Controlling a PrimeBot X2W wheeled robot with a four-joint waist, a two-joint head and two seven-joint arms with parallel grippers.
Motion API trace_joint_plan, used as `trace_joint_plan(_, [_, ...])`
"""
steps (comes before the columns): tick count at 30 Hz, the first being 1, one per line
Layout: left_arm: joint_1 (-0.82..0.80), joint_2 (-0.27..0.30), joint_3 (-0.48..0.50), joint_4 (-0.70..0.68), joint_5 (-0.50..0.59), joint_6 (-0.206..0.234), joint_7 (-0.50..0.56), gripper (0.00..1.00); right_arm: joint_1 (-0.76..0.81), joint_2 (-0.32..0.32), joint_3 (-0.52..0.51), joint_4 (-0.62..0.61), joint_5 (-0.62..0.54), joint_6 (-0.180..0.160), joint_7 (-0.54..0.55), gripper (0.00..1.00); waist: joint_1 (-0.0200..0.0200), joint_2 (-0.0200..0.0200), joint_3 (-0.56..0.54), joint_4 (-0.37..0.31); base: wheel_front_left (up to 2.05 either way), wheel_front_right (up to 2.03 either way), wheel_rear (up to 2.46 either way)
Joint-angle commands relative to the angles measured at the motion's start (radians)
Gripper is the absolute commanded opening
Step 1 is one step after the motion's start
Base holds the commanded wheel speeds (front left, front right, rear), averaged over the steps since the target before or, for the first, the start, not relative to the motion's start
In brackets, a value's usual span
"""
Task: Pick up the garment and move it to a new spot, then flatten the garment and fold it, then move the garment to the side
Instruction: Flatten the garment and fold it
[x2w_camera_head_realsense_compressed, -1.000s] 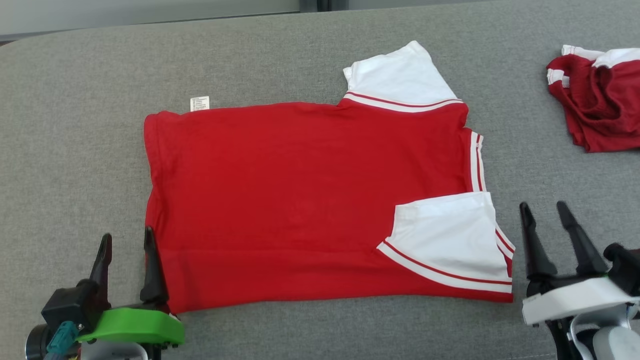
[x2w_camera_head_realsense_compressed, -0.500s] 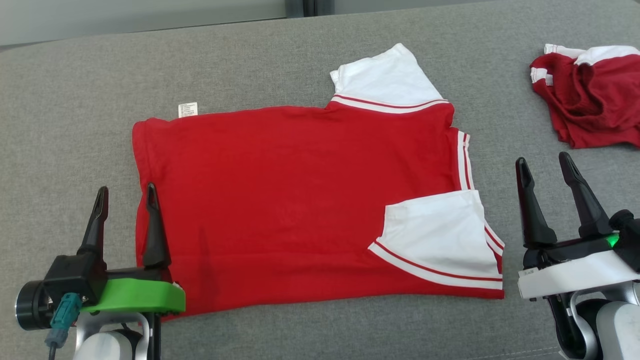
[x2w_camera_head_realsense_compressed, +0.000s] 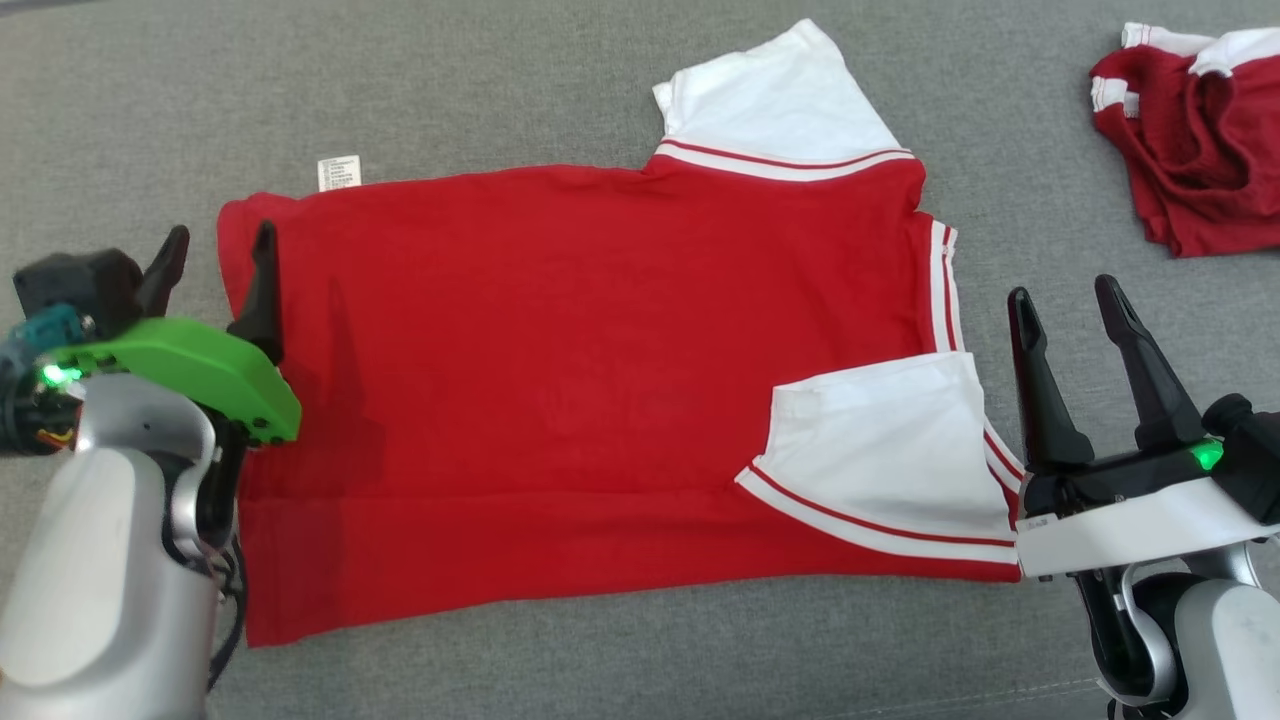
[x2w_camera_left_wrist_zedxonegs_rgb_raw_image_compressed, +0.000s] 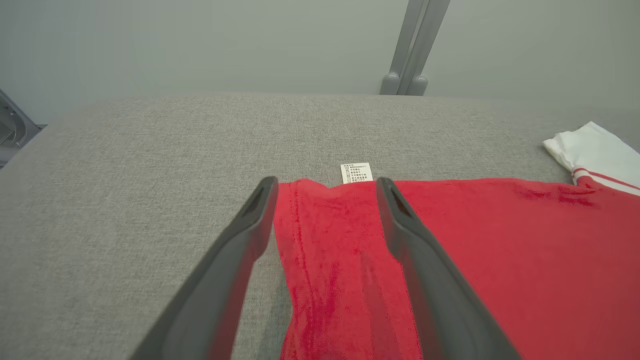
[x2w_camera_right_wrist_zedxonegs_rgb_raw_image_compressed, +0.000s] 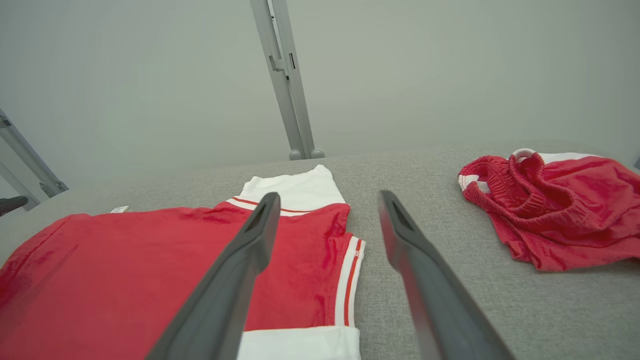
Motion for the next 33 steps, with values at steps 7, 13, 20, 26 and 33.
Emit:
trace_joint_plan(7, [-0.229, 0.086, 0.009, 0.291, -0.051, -0.073, 0.121, 1.00, -0.051, 0.010, 0.026, 0.045, 0.020, 0.000, -0.026, 1.00, 0.0000, 0.0000, 0.112, -0.061, 0.00, 0.00, 0.00])
trace_joint_plan(13, [-0.300, 0.125, -0.011, 0.429, -0.089, -0.107, 0.202, 0.73, -0.077, -0.004, 0.026, 0.104, 0.034, 0.000, -0.044, 1.00, 0.0000, 0.0000, 0.131, -0.071, 0.00, 0.00, 0.00])
trace_joint_plan(20, [-0.319, 0.136, -0.058, 0.472, -0.108, -0.120, 0.216, 0.00, -0.162, -0.067, 0.012, 0.186, 0.071, 0.000, -0.035, 1.00, 0.0000, 0.0000, 0.142, -0.051, 0.00, 0.00, 0.00])
trace_joint_plan(26, [-0.351, 0.107, -0.104, 0.472, -0.119, -0.123, 0.192, 0.00, -0.327, -0.152, 0.041, 0.311, 0.137, 0.000, -0.005, 1.00, 0.0000, 0.0000, 0.176, -0.006, 0.00, 0.00, 0.00])
trace_joint_plan(33, [-0.413, 0.057, -0.167, 0.464, -0.106, -0.124, 0.143, 0.00, -0.584, -0.234, 0.126, 0.509, 0.222, 0.000, 0.037, 1.00, 0.0000, 0.0000, 0.238, 0.077, 0.00, 0.00, 0.00])
